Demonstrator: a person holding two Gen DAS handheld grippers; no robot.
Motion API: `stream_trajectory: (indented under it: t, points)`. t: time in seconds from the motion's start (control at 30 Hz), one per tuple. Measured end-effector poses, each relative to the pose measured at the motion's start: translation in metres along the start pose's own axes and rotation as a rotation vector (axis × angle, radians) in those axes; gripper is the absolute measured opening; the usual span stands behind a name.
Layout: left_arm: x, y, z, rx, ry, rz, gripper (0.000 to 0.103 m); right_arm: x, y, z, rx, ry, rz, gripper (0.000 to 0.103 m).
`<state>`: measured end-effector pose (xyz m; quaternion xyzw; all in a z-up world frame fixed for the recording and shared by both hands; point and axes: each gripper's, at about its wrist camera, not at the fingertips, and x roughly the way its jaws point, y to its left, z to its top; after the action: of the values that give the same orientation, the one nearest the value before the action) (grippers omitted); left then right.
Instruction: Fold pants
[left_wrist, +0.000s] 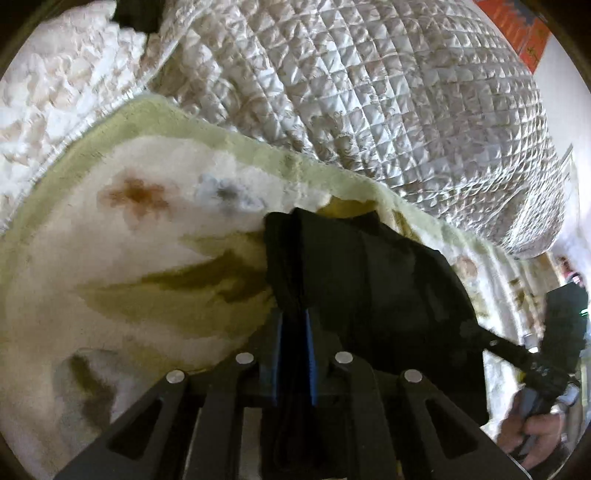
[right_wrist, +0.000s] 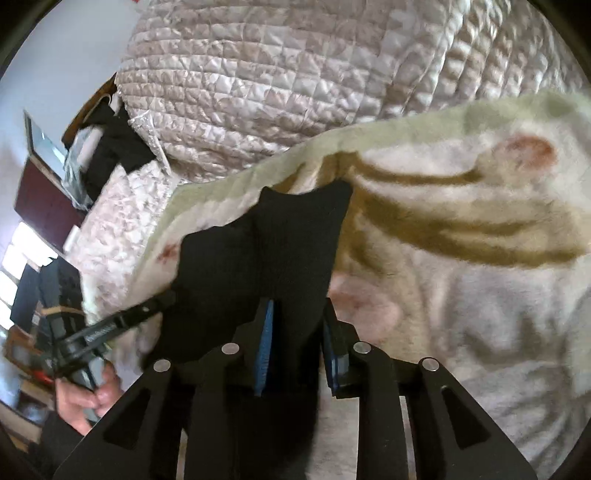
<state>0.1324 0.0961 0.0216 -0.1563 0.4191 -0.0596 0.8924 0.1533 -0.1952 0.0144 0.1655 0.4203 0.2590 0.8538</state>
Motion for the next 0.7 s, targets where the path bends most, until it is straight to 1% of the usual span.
stream_trajectory:
  t: [0.07,0.17,0.23,0.3,0.4,0.47,0.5,0.6,0.7]
  points:
    - [-0.006,0.001,-0.002,0.0,-0.01,0.008,0.013,-0.01,0.001,-0.002,-0.018,-0.019,-0.036,0.025]
    - [-0.03,-0.004,-0.005,0.018,-0.066,0.027,0.013,-0.03,0.012,-0.007,-0.075,-0.067,-0.087,0.025]
    - [-0.048,-0.012,-0.01,0.039,-0.104,0.013,0.013,-0.045,0.03,-0.017,-0.139,-0.094,-0.102,0.025]
    - [-0.06,-0.023,-0.019,0.066,-0.12,-0.004,0.013,-0.048,0.046,-0.03,-0.196,-0.091,-0.118,0.025]
    - [-0.062,-0.036,-0.039,0.093,-0.096,-0.029,0.013,-0.044,0.06,-0.054,-0.257,-0.05,-0.128,0.025]
    - [-0.051,-0.039,-0.053,0.108,-0.052,-0.008,0.013,-0.031,0.06,-0.068,-0.276,-0.006,-0.151,0.025]
    - [-0.045,-0.038,-0.058,0.104,-0.03,0.006,0.013,-0.028,0.059,-0.072,-0.288,0.001,-0.166,0.025]
    - [-0.052,-0.042,-0.063,0.123,-0.041,0.042,0.013,-0.033,0.061,-0.071,-0.283,-0.008,-0.171,0.025]
    - [-0.068,-0.049,-0.063,0.129,-0.06,0.055,0.013,-0.045,0.07,-0.07,-0.309,-0.024,-0.171,0.025]
